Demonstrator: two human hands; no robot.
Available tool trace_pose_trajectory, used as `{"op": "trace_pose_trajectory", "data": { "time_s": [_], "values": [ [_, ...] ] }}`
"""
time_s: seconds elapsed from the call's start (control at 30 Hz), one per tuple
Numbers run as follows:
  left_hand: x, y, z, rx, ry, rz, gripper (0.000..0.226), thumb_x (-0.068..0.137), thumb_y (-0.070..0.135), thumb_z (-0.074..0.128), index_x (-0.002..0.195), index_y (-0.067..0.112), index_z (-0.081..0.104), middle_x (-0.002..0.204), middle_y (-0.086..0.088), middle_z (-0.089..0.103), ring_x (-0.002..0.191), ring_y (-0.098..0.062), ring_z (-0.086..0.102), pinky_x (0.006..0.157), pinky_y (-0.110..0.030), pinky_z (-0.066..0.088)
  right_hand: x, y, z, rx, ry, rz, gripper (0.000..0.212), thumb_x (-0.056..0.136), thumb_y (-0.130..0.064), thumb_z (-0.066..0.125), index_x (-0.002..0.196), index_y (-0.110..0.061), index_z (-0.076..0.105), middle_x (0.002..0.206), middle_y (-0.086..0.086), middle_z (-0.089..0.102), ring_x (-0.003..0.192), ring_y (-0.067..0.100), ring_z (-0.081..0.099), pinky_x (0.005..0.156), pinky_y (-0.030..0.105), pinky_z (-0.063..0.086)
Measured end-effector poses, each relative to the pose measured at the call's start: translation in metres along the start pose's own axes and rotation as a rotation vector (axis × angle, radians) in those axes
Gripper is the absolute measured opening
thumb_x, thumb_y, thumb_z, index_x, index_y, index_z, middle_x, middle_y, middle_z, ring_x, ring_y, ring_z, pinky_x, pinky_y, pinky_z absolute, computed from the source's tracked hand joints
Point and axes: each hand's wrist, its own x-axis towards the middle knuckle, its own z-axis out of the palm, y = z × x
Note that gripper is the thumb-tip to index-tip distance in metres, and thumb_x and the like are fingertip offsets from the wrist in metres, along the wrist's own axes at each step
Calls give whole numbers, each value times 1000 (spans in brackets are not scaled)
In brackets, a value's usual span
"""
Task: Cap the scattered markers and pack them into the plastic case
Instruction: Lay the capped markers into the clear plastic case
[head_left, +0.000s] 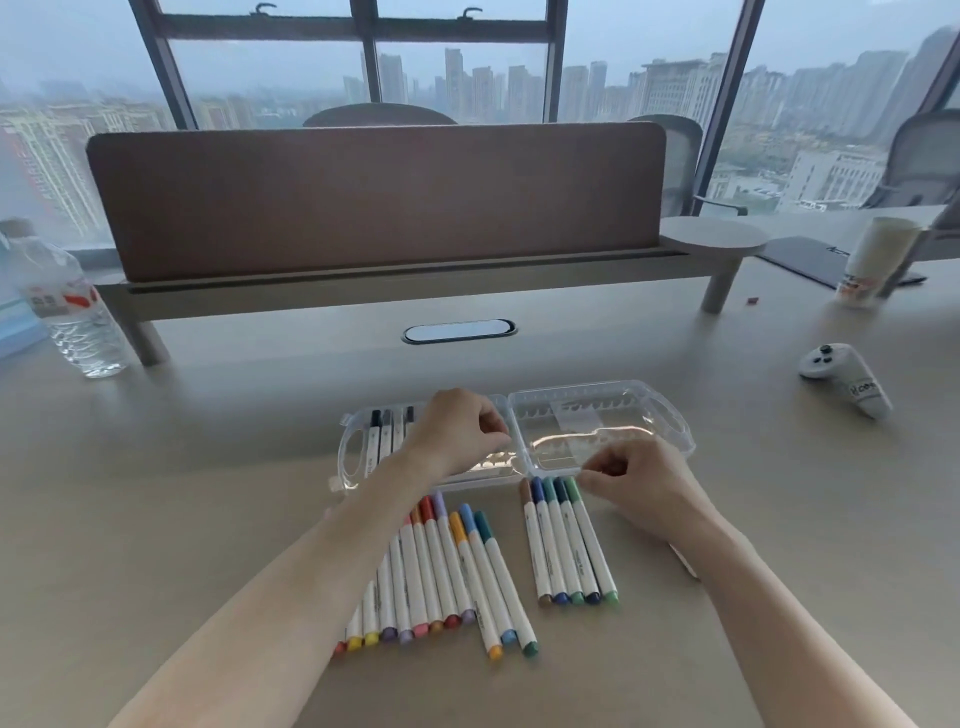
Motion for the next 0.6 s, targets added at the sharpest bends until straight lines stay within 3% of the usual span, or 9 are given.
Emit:
{"op": "trace_pose_trajectory", "data": {
  "time_s": [0.2, 0.33, 0.6],
  "values": [
    [-2, 16, 16, 38, -59, 20, 8, 85, 22, 78, 91, 17, 76, 83, 7, 70, 75, -2, 63, 62, -12, 45, -18, 9, -11, -58, -58, 47, 13, 77, -28, 80, 68, -22, 73, 71, -8, 70, 69, 6, 64, 58, 17, 48],
    [-3, 18, 17, 41, -77, 11, 10, 83, 24, 80, 89, 18, 76, 83, 7, 70, 77, -3, 64, 65, -14, 48, -25, 4, -13, -96, -113, 31, 14, 74, -29, 84, 68, -23, 72, 69, -8, 70, 61, 2, 60, 53, 11, 44],
    [-8, 12, 9, 13, -97, -32, 10, 82, 25, 81, 87, 20, 74, 83, 9, 69, 79, -4, 64, 70, -18, 52, -30, -5, -3, -106, -168, 9, 13, 75, -28, 83, 69, -22, 73, 69, -7, 70, 59, 1, 58, 53, 13, 47]
  ]
}}
